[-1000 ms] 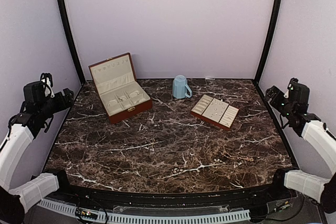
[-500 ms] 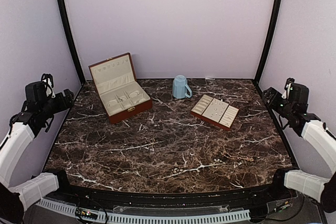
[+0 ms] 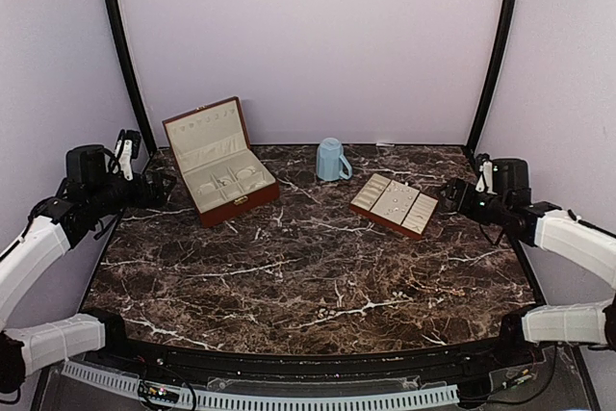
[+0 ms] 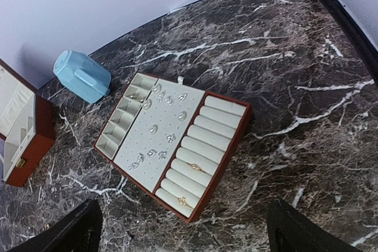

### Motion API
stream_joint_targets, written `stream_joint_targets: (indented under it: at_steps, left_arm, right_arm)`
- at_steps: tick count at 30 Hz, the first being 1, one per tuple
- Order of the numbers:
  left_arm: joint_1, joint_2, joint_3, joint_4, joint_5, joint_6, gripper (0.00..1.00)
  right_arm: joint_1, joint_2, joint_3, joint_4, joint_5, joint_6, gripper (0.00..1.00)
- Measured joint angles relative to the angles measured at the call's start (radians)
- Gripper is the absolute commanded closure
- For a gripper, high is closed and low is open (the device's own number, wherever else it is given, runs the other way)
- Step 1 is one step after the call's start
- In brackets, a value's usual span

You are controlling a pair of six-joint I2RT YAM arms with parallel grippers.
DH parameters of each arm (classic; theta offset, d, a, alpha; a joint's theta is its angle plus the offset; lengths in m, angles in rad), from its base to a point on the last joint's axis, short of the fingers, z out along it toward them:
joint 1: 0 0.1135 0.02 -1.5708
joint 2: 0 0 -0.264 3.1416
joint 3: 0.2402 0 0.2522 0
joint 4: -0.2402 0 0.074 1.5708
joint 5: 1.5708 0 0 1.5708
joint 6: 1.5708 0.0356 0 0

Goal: Organize the mixed jewelry
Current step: Move to the center of the board in the compartment layer.

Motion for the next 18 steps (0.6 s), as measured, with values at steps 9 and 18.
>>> stream_joint_targets:
  at_steps: [9, 18]
  left_arm:
    - [-0.005, 0.105, 0.050, 0.113, 0.096, 0.017, 0.01]
    - [-0.005, 0.140, 0.051, 0.158, 0.166, -0.037, 0.01]
  right_arm:
    - [0.159, 0.078, -0.002, -0.019, 0.110, 0.110, 0.09]
    - [0.298, 0.215, 0.047, -0.087, 0.211, 0.203, 0.14]
